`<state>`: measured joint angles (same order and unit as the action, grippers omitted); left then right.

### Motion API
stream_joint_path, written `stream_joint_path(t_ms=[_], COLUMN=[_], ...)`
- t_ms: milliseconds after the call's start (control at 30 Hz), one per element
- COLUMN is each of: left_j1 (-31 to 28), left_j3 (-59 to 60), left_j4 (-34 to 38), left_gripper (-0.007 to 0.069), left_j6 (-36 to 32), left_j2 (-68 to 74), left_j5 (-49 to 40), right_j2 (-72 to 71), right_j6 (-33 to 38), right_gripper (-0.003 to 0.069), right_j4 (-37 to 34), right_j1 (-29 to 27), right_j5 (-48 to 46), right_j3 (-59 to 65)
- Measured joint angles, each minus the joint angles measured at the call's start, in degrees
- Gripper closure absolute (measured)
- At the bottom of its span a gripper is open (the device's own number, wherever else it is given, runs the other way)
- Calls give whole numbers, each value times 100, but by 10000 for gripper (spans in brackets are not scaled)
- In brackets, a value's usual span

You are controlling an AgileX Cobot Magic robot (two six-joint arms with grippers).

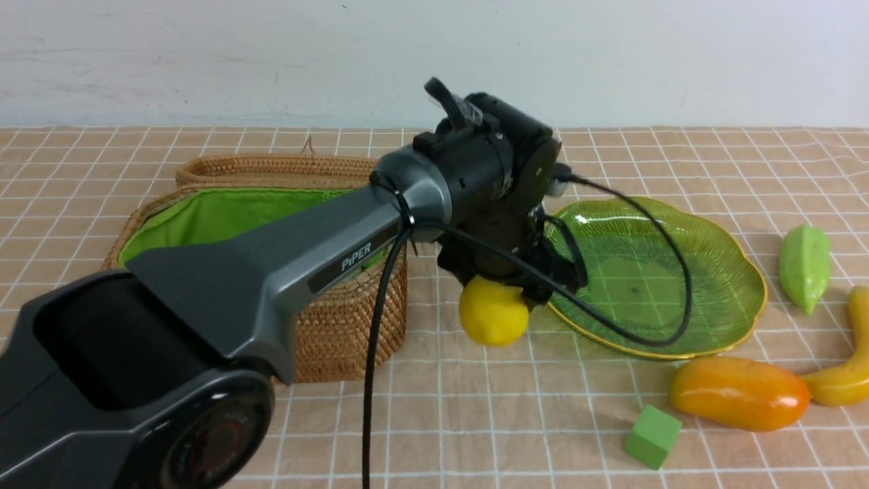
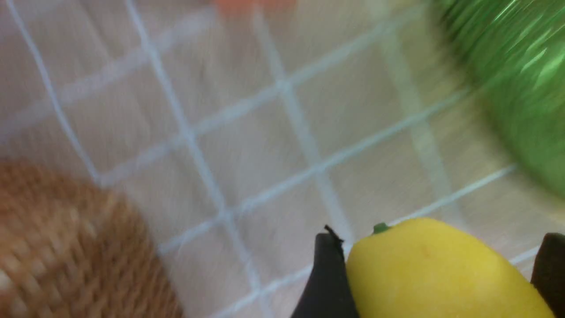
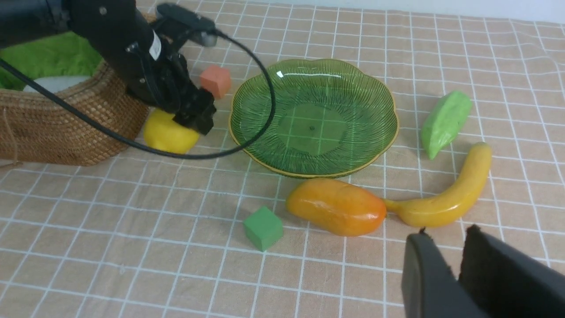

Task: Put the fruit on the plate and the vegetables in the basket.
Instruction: Grab a lemon with your left arm and place it on the plate on the right, then use the right arm to grab a mango and put it into the right plate

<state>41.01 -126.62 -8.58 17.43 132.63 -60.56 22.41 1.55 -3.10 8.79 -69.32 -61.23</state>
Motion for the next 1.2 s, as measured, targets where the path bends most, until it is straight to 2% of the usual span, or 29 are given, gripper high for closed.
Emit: stream_joint_path(t_ms=[100,233,333,500,667,833,967,1000,1033,1067,1100,1200], left_j1=[201,430,432,376,376,376,376,376,376,376,376,376], left_j3=[-337,-417,-417,-389,-374,-374,-374,-374,-374,-374,-374,-385], left_j4=[96,256,271,266,285,520,858,918,918,970,970,1003], left_gripper=[87,87,87,81,-26,-31,50,91,91,181,181,370], left_j6=[-212,-570,-653,-678,-678,-678,-678,-678,-678,-678,-678,-678], left_j2=[-117,128,494,1093,1118,742,-224,-500,-560,-1105,-1167,-2017], left_j5=[827,2725,3467,3916,3948,3462,2058,1668,1585,814,726,-403], right_j2=[0,0,0,0,0,18,450,674,674,1081,1131,1925], right_j6=[0,0,0,0,-5,-5,-5,-5,-5,-5,1,171], right_gripper=[513,510,510,509,509,509,509,509,509,508,508,508], right_j4=[36,41,34,-105,-153,-177,-177,-195,-202,-255,-266,-523], right_j1=[0,0,0,0,0,0,0,0,0,0,0,0], right_j5=[101,175,142,24,25,29,-16,-54,-54,-60,-54,152], right_j3=[0,0,0,0,0,0,0,0,0,0,0,6])
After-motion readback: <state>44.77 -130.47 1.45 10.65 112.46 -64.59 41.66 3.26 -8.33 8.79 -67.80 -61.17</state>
